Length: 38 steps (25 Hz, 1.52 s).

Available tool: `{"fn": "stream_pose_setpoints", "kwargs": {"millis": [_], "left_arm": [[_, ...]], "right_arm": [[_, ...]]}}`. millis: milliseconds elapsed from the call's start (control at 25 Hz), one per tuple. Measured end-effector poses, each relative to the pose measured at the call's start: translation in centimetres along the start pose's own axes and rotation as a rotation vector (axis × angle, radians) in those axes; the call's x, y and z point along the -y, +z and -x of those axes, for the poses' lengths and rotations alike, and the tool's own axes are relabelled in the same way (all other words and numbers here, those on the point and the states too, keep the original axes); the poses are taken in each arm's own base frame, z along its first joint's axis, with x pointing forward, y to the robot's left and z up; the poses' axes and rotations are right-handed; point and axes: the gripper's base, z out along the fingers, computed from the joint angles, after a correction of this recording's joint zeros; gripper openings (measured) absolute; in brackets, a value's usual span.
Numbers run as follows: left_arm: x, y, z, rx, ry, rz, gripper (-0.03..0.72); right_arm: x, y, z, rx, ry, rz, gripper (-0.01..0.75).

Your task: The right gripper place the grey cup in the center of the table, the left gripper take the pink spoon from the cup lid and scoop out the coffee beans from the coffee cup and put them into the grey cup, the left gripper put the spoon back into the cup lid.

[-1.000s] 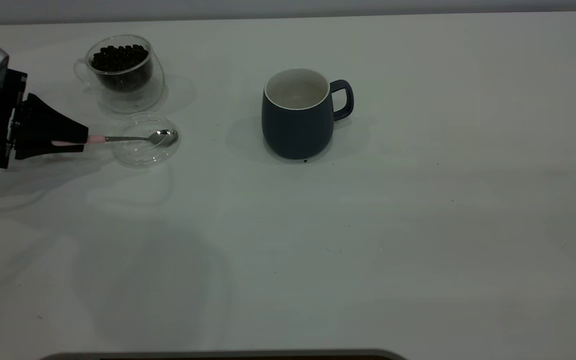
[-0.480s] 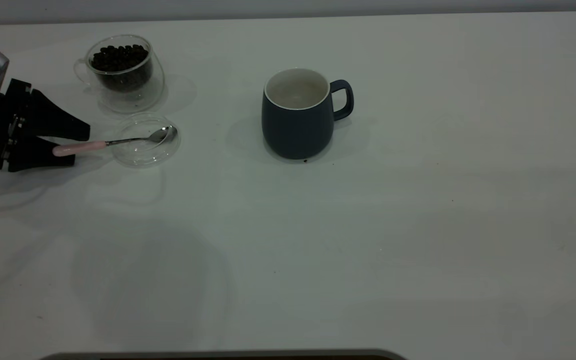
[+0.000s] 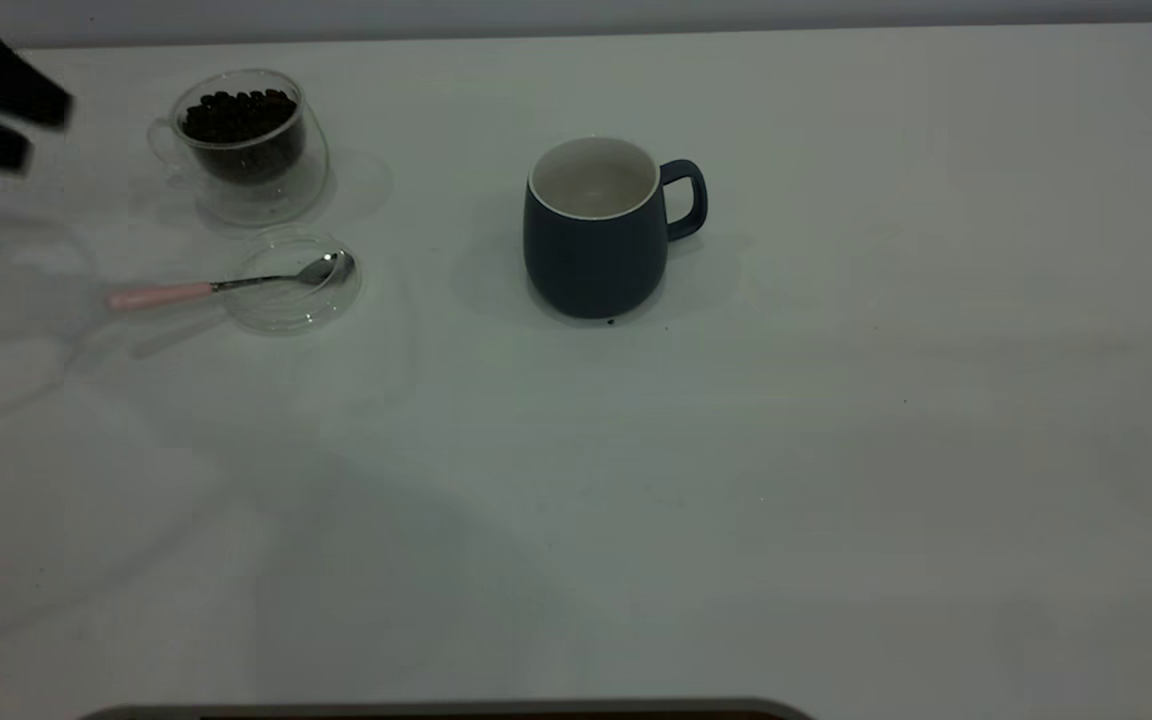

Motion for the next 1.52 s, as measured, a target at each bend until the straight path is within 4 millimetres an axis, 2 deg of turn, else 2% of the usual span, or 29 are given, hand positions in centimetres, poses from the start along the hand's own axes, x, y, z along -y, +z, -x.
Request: {"fn": "stream_pose_setpoints", "kwargs": {"millis": [80, 200, 320, 520, 720, 880, 1000, 1400, 1520], "left_arm": [[2.1, -1.7, 0.9, -0.001, 0.034, 0.038, 0.671], [6.5, -3.9, 2.1, -0.003, 0.11, 0.089, 0.665], [11.1, -5.1, 2.7, -0.024, 0.207, 0.14, 0.658], [17.3, -6.7, 2.2, -0.081, 0.272, 0.259, 0.65], [21.3, -7.7, 0.6, -0.172, 0.204, 0.415, 0.639], [22.9, -8.4, -0.8, -0.252, 0.112, 0.553, 0.625], [23.2, -9.2, -1.4, -0.26, 0.026, 0.616, 0.606], [24.5, -11.5, -2.2, -0.174, -0.002, 0.652, 0.533], [24.8, -12.0, -3.3, -0.17, -0.004, 0.655, 0.528]], "right_arm": [[0.0, 0.0, 0.0, 0.0, 0.0, 0.0, 0.588], [0.0, 0.0, 0.0, 0.0, 0.0, 0.0, 0.588], [0.0, 0.0, 0.0, 0.0, 0.0, 0.0, 0.588], [0.0, 0.0, 0.0, 0.0, 0.0, 0.0, 0.588], [0.0, 0.0, 0.0, 0.0, 0.0, 0.0, 0.588], [0.0, 0.0, 0.0, 0.0, 0.0, 0.0, 0.588], [0.0, 0.0, 0.0, 0.0, 0.0, 0.0, 0.588], [0.0, 0.0, 0.0, 0.0, 0.0, 0.0, 0.588], [0.0, 0.0, 0.0, 0.0, 0.0, 0.0, 0.588]]}}
